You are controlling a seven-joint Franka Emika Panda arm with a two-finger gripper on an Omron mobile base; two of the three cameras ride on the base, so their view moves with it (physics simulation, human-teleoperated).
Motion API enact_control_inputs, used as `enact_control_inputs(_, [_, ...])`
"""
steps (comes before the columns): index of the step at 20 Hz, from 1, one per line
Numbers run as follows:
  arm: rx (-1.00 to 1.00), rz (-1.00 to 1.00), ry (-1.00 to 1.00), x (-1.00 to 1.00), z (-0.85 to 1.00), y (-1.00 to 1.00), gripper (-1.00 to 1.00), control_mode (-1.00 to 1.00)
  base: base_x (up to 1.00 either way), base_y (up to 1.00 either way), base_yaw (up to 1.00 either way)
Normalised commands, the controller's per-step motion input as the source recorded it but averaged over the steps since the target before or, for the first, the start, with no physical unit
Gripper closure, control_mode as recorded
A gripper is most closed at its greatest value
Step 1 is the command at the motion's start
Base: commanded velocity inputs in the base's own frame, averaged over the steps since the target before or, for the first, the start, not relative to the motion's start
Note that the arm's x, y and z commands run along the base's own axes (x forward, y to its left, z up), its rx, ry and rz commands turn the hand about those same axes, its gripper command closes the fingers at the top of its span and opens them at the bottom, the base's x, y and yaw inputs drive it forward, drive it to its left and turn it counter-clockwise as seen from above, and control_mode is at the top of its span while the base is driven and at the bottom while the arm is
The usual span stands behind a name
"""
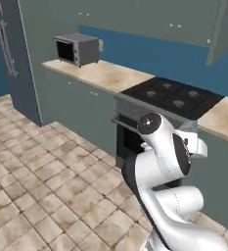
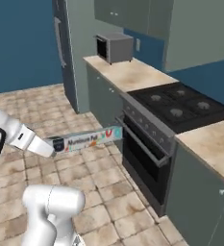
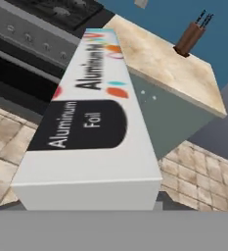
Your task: Retrieve the tupperware and aluminum foil from the cabinet and place them on the dining counter near the plate with potato and mushroom to prepare for storing leftovers.
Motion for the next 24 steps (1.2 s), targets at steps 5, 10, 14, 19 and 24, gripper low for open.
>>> enact_control_inputs(5, [0.0,0.0,0.0,0.0,0.0,0.0,1.0,1.0,0.0,0.16,0.9])
enact_control_inputs(10, [0.0,0.0,0.0,0.0,0.0,0.0,1.0,1.0,0.01,0.08,0.89])
enact_control_inputs(14, [0.0,0.0,0.0,0.0,0.0,0.0,1.0,1.0,0.11,0.04,0.84])
enact_control_inputs(19, [0.0,0.0,0.0,0.0,0.0,0.0,1.0,1.0,0.04,0.18,0.84])
enact_control_inputs(24, [0.0,0.0,0.0,0.0,0.0,0.0,1.0,1.0,-0.12,0.58,0.86])
